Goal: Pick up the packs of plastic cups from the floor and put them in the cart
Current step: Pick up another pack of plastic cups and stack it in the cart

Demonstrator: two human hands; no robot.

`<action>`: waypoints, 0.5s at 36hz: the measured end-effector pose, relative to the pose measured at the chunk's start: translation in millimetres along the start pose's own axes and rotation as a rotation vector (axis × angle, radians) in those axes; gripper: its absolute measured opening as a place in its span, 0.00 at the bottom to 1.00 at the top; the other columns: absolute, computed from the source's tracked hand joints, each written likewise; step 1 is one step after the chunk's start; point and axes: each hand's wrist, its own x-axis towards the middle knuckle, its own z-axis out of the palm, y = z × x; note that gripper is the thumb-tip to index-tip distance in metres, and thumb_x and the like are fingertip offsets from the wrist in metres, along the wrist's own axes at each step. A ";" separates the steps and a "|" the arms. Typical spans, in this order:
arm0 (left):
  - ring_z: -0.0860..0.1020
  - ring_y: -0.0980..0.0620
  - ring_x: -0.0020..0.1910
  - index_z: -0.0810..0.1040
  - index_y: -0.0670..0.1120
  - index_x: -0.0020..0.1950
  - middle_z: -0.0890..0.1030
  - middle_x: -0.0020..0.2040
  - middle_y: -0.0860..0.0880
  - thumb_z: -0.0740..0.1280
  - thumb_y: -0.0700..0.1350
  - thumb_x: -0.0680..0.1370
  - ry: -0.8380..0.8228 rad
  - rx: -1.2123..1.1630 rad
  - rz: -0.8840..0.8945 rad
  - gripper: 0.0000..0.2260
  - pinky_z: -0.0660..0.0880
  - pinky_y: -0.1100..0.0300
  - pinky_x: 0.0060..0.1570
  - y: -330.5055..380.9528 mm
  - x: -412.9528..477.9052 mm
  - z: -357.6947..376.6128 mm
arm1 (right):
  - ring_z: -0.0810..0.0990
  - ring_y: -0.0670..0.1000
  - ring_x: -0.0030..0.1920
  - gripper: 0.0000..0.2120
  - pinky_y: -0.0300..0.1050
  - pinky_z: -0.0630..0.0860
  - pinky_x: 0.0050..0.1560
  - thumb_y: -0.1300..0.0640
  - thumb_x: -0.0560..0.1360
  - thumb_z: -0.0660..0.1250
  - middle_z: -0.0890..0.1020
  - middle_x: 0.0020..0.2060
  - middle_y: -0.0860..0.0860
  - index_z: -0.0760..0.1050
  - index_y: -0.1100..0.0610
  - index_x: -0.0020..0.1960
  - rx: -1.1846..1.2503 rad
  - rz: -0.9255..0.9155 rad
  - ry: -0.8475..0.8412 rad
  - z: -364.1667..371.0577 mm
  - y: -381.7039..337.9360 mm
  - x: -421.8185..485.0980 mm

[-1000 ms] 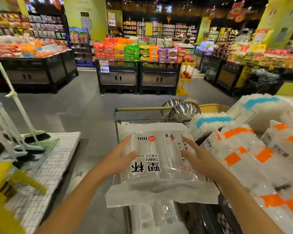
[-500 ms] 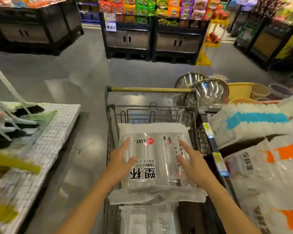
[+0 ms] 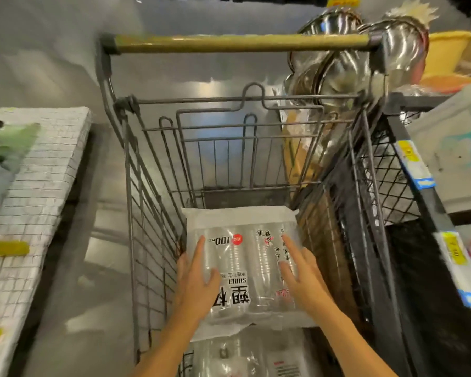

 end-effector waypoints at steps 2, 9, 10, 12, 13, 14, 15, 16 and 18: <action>0.44 0.52 0.79 0.42 0.73 0.74 0.46 0.80 0.53 0.61 0.49 0.81 -0.007 0.033 -0.024 0.34 0.58 0.38 0.72 -8.1 6.5 5.4 | 0.52 0.51 0.79 0.26 0.51 0.56 0.76 0.43 0.82 0.57 0.51 0.79 0.49 0.50 0.25 0.74 0.016 0.004 0.002 11.2 10.8 5.4; 0.46 0.54 0.77 0.42 0.72 0.75 0.45 0.80 0.55 0.60 0.52 0.80 0.048 0.062 -0.022 0.33 0.59 0.41 0.70 -13.9 15.1 17.1 | 0.45 0.55 0.80 0.31 0.57 0.50 0.76 0.28 0.74 0.48 0.49 0.78 0.42 0.48 0.30 0.76 0.012 0.042 0.010 25.6 9.5 19.6; 0.46 0.55 0.77 0.42 0.71 0.75 0.46 0.80 0.54 0.60 0.52 0.80 0.056 0.068 -0.020 0.33 0.59 0.42 0.71 -14.5 16.2 18.1 | 0.47 0.57 0.80 0.34 0.57 0.50 0.77 0.25 0.73 0.46 0.50 0.78 0.44 0.47 0.31 0.77 -0.004 0.056 -0.001 24.4 7.1 21.7; 0.46 0.53 0.78 0.41 0.71 0.75 0.46 0.81 0.53 0.60 0.53 0.80 0.062 0.089 -0.026 0.33 0.59 0.42 0.70 -15.3 18.1 19.7 | 0.51 0.58 0.79 0.31 0.56 0.53 0.77 0.30 0.77 0.48 0.51 0.78 0.47 0.45 0.33 0.77 -0.078 0.077 -0.036 23.4 4.1 21.2; 0.46 0.52 0.78 0.41 0.72 0.75 0.45 0.81 0.52 0.60 0.54 0.79 0.060 0.106 -0.034 0.33 0.61 0.41 0.70 -15.4 18.9 20.1 | 0.52 0.58 0.79 0.28 0.57 0.54 0.77 0.33 0.79 0.47 0.50 0.77 0.47 0.44 0.34 0.77 -0.095 0.085 -0.048 22.5 3.5 19.3; 0.47 0.50 0.79 0.40 0.72 0.74 0.44 0.81 0.52 0.59 0.55 0.79 0.057 0.127 -0.042 0.33 0.63 0.40 0.68 -14.6 19.0 20.2 | 0.54 0.58 0.79 0.29 0.57 0.56 0.76 0.32 0.78 0.45 0.47 0.78 0.49 0.44 0.33 0.77 -0.099 0.101 -0.046 21.3 3.5 17.9; 0.48 0.48 0.79 0.39 0.72 0.74 0.44 0.81 0.52 0.59 0.56 0.80 0.053 0.145 -0.046 0.33 0.65 0.40 0.67 -13.7 18.8 19.7 | 0.55 0.59 0.78 0.30 0.57 0.59 0.74 0.29 0.76 0.42 0.44 0.79 0.51 0.43 0.31 0.77 -0.108 0.120 -0.044 18.9 1.0 16.0; 0.49 0.48 0.79 0.38 0.72 0.74 0.43 0.81 0.52 0.58 0.56 0.80 0.045 0.163 -0.047 0.33 0.66 0.40 0.66 -13.4 18.4 18.8 | 0.58 0.59 0.78 0.29 0.56 0.63 0.72 0.29 0.76 0.41 0.42 0.80 0.52 0.42 0.29 0.76 -0.131 0.129 -0.055 18.0 1.5 15.5; 0.54 0.46 0.77 0.36 0.71 0.74 0.43 0.81 0.50 0.58 0.56 0.80 0.023 0.187 -0.057 0.34 0.69 0.43 0.64 -9.7 16.5 14.9 | 0.65 0.58 0.75 0.24 0.52 0.69 0.64 0.32 0.79 0.43 0.40 0.80 0.51 0.39 0.24 0.73 -0.143 0.148 -0.080 15.7 -0.4 15.9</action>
